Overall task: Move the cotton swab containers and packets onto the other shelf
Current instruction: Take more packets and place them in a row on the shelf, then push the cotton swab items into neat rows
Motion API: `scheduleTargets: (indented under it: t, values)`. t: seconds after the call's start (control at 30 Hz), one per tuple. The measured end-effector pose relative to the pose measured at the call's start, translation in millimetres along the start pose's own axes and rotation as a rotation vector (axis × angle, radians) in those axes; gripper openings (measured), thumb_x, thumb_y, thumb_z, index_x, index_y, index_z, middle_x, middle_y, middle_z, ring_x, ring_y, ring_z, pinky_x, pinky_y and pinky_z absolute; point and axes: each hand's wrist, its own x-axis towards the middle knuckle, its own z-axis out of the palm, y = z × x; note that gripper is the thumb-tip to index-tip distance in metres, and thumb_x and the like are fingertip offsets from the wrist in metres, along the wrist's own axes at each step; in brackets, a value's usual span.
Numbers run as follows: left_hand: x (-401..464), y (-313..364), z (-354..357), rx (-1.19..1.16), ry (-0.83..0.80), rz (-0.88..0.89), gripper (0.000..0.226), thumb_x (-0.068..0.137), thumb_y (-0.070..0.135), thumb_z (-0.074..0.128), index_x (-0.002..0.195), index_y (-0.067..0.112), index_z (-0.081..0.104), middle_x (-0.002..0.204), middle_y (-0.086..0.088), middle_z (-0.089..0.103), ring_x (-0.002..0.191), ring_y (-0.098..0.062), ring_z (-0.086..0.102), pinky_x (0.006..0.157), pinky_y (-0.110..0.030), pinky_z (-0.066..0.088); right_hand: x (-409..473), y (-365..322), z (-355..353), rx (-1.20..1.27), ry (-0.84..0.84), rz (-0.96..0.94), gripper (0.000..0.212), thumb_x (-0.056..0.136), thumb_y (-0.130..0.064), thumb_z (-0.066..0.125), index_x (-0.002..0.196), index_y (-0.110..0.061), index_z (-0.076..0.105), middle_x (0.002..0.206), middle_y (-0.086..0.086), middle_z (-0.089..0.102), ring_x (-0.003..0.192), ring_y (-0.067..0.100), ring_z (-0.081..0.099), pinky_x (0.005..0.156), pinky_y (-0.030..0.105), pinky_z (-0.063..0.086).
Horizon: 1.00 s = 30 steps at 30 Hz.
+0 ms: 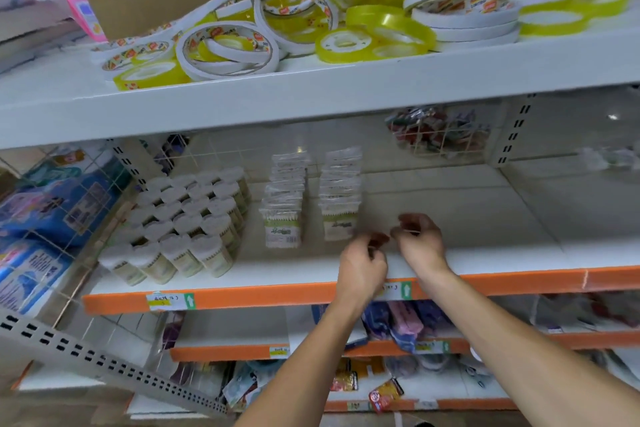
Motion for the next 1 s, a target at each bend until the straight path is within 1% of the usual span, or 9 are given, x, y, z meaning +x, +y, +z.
scheduleTargets:
  t: [0.1, 0.2, 0.3, 0.4, 0.5, 0.63, 0.77, 0.93, 1.0]
  values:
    - [5, 17, 19, 0.027, -0.056, 0.028, 0.037, 0.088, 0.003, 0.048, 0.117, 0.014, 0.068, 0.119, 0.0, 0.069, 0.111, -0.013, 0.061, 0.09, -0.013, 0.042, 5, 2, -37, 0.006, 0.039, 0.016, 0.026, 0.08, -0.007, 0.07, 0.089, -0.03, 0.062, 0.091, -0.01, 0.067, 0.092, 0.019, 0.063, 0.084, 0.032, 0.049]
    - [8, 35, 42, 0.049, -0.075, 0.067, 0.034, 0.087, 0.002, 0.049, 0.113, 0.012, 0.069, 0.117, -0.004, 0.07, 0.108, -0.018, 0.064, 0.095, -0.023, 0.048, 8, 4, -78, -0.001, 0.079, 0.027, 0.024, 0.082, -0.007, 0.067, 0.084, -0.031, 0.063, 0.089, -0.013, 0.067, 0.09, 0.017, 0.064, 0.084, 0.03, 0.048]
    - [9, 52, 67, 0.055, -0.08, 0.094, 0.032, 0.086, 0.001, 0.051, 0.11, 0.011, 0.07, 0.115, -0.007, 0.068, 0.104, -0.022, 0.065, 0.096, -0.03, 0.049, 10, 4, -121, -0.016, 0.135, 0.036, 0.017, 0.083, -0.013, 0.066, 0.086, -0.03, 0.066, 0.087, -0.018, 0.067, 0.084, 0.007, 0.063, 0.076, 0.022, 0.045]
    - [10, 71, 95, 0.061, -0.109, 0.102, 0.033, 0.085, 0.002, 0.051, 0.11, 0.013, 0.069, 0.116, -0.007, 0.066, 0.104, -0.023, 0.064, 0.097, -0.032, 0.049, 11, 3, -162, -0.01, 0.132, 0.083, 0.017, 0.083, -0.014, 0.065, 0.094, -0.026, 0.069, 0.081, -0.01, 0.069, 0.075, 0.01, 0.063, 0.068, 0.024, 0.047]
    - [9, 93, 129, 0.056, -0.139, 0.126, 0.032, 0.085, 0.002, 0.052, 0.11, 0.011, 0.069, 0.114, -0.009, 0.067, 0.104, -0.023, 0.064, 0.096, -0.032, 0.049, 10, 4, -203, -0.006, 0.081, 0.169, 0.018, 0.085, -0.011, 0.065, 0.1, -0.021, 0.07, 0.082, -0.001, 0.071, 0.072, 0.012, 0.066, 0.064, 0.026, 0.052]
    - [-2, 124, 178, 0.044, -0.193, 0.137, 0.029, 0.085, 0.004, 0.053, 0.108, 0.011, 0.069, 0.111, -0.009, 0.068, 0.102, -0.024, 0.064, 0.092, -0.031, 0.05, 8, 7, -262, 0.013, 0.094, 0.223, 0.015, 0.087, -0.008, 0.066, 0.096, -0.018, 0.07, 0.074, -0.002, 0.068, 0.061, 0.008, 0.062, 0.056, 0.022, 0.049]
    - [-16, 152, 228, 0.048, -0.236, 0.147, 0.025, 0.087, 0.006, 0.054, 0.108, 0.009, 0.068, 0.112, -0.012, 0.067, 0.105, -0.028, 0.062, 0.097, -0.036, 0.048, 4, 8, -320, 0.032, 0.132, 0.255, 0.014, 0.088, -0.007, 0.065, 0.095, -0.019, 0.069, 0.071, 0.001, 0.065, 0.06, 0.009, 0.06, 0.058, 0.022, 0.048]
    - [-35, 184, 287, 0.07, -0.301, 0.207, 0.025, 0.09, 0.01, 0.055, 0.112, 0.012, 0.067, 0.118, -0.008, 0.063, 0.111, -0.023, 0.057, 0.101, -0.035, 0.044, 1, 12, -389, 0.042, 0.176, 0.28, 0.013, 0.091, -0.008, 0.064, 0.098, -0.019, 0.068, 0.078, 0.004, 0.066, 0.063, 0.009, 0.059, 0.051, 0.016, 0.046]
    - [-42, 198, 309, 0.062, -0.321, 0.209, 0.026, 0.09, 0.011, 0.054, 0.113, 0.014, 0.066, 0.118, -0.006, 0.062, 0.11, -0.021, 0.058, 0.099, -0.034, 0.045, 0, 16, -415, 0.048, 0.198, 0.284, 0.013, 0.092, -0.008, 0.064, 0.101, -0.017, 0.068, 0.081, 0.004, 0.065, 0.063, 0.01, 0.058, 0.052, 0.017, 0.046]
